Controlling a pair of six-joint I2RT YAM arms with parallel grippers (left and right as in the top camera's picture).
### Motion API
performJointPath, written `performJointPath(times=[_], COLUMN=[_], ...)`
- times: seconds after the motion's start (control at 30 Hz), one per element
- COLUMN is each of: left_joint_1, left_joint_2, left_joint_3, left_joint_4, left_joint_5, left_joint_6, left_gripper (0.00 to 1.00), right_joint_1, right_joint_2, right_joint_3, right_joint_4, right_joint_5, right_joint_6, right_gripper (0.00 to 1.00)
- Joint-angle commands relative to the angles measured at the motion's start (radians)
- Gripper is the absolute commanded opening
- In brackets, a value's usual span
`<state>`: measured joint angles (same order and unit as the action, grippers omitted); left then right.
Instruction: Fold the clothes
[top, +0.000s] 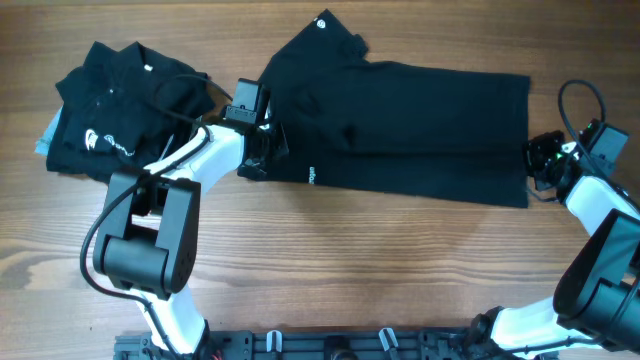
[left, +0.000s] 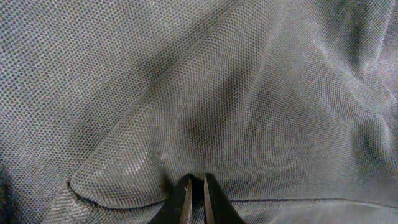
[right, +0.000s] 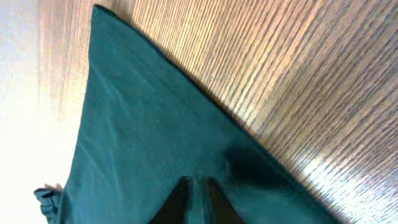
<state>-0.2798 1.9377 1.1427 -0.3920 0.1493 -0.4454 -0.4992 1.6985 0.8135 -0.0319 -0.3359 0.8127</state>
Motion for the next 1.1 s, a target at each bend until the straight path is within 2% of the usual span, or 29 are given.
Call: performJointPath(times=[0.0, 0.03, 0.07, 0.13, 0.23, 0.33, 0.4, 0.5, 0.6, 0.73, 0.9, 1.0, 1.07], left_joint_1=[0.008, 0.008, 0.008, 0.008, 0.008, -0.007, -0.042, -0.098, -0.157, -0.184, -0.178, -0.138, -0.097], left_joint_2=[0.041, 0.041, 0.041, 0.04, -0.008, -0.108, -0.136, -0.113, -0.056, 0.027, 0.101, 0.125, 0.121], left_joint_3=[-0.017, -0.017, -0.017, -0.016, -0.01, 0.031, 0.035, 0.035, 0.035, 0.035, 0.035, 0.035, 0.043], left_joint_4=[-0.005, -0.005, -0.004, -0.002, -0.011, -0.005, 0.029, 0.057, 0.082, 0.124, 0.354, 0.431, 0.426], left_joint_5=[-0.08, -0.081, -0.081, -0.08, -0.047, 0.097, 0.108, 0.109, 0.108, 0.117, 0.124, -0.005, -0.016], left_joint_6=[0.024, 0.024, 0.024, 0.048, 0.055, 0.13, 0.159, 0.208, 0.263, 0.261, 0.182, 0.139, 0.136], left_gripper=[0.11, 0.14, 0.18, 0.21, 0.21, 0.21, 0.22, 0.17, 0.08, 0.05, 0.06, 0.06, 0.06], right_joint_1=[0.003, 0.003, 0.003, 0.002, 0.001, 0.002, 0.002, 0.002, 0.002, 0.002, 0.002, 0.002, 0.002], right_joint_2=[0.013, 0.013, 0.013, 0.01, -0.035, -0.127, -0.176, -0.191, -0.184, -0.184, -0.184, -0.184, -0.184], right_joint_3=[0.012, 0.012, 0.012, 0.012, 0.013, 0.014, 0.014, 0.013, 0.013, 0.012, 0.009, 0.009, 0.009], right_joint_4=[0.008, 0.007, 0.003, -0.015, -0.11, -0.249, -0.357, -0.477, -0.547, -0.557, -0.565, -0.568, -0.569], right_joint_5=[0.029, 0.028, 0.023, -0.012, -0.085, -0.084, -0.084, -0.065, -0.03, -0.02, 0.039, 0.052, 0.055], right_joint_6=[-0.003, -0.014, -0.036, -0.102, -0.206, -0.238, -0.244, -0.269, -0.3, -0.315, -0.315, -0.317, -0.327], right_gripper=[0.4, 0.51, 0.53, 0.53, 0.53, 0.52, 0.51, 0.52, 0.52, 0.52, 0.52, 0.52, 0.53])
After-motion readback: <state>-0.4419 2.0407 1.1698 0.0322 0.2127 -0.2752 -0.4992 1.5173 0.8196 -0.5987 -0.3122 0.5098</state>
